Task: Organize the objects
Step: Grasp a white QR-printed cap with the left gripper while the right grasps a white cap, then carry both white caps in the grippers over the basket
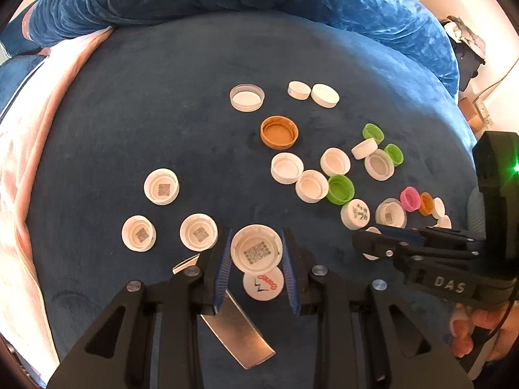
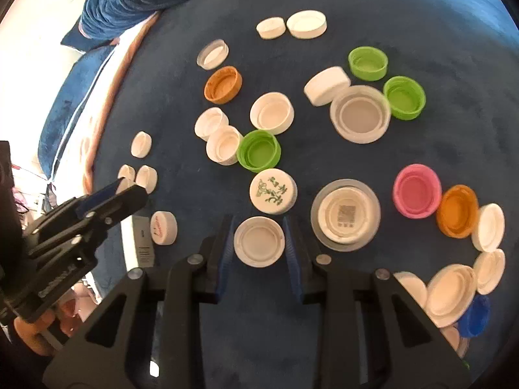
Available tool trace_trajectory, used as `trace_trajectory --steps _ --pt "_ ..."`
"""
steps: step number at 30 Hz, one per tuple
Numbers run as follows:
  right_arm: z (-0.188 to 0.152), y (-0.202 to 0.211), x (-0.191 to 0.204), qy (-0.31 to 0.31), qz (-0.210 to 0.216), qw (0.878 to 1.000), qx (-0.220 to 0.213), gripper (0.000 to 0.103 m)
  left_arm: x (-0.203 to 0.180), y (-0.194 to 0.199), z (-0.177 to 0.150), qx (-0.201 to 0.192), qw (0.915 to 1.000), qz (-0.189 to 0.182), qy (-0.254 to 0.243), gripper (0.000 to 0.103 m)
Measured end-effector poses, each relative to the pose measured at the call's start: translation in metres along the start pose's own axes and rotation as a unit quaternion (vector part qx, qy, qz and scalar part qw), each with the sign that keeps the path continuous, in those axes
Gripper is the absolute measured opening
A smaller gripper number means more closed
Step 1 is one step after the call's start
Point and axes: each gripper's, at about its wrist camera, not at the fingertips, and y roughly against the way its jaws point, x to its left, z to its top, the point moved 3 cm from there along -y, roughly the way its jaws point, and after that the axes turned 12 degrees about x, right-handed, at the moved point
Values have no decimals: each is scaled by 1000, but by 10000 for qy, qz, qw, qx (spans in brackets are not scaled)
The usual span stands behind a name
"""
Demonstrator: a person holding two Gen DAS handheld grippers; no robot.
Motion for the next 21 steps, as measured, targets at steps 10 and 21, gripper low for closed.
trace_trajectory --steps 10,21 --pt "-19 46 3 -39 17 9993 -376 30 -38 25 1 -166 9994 -36 -310 30" --pt "-55 112 -31 -341 -88 9954 -895 31 -104 55 5 -357 9965 -151 -743 30"
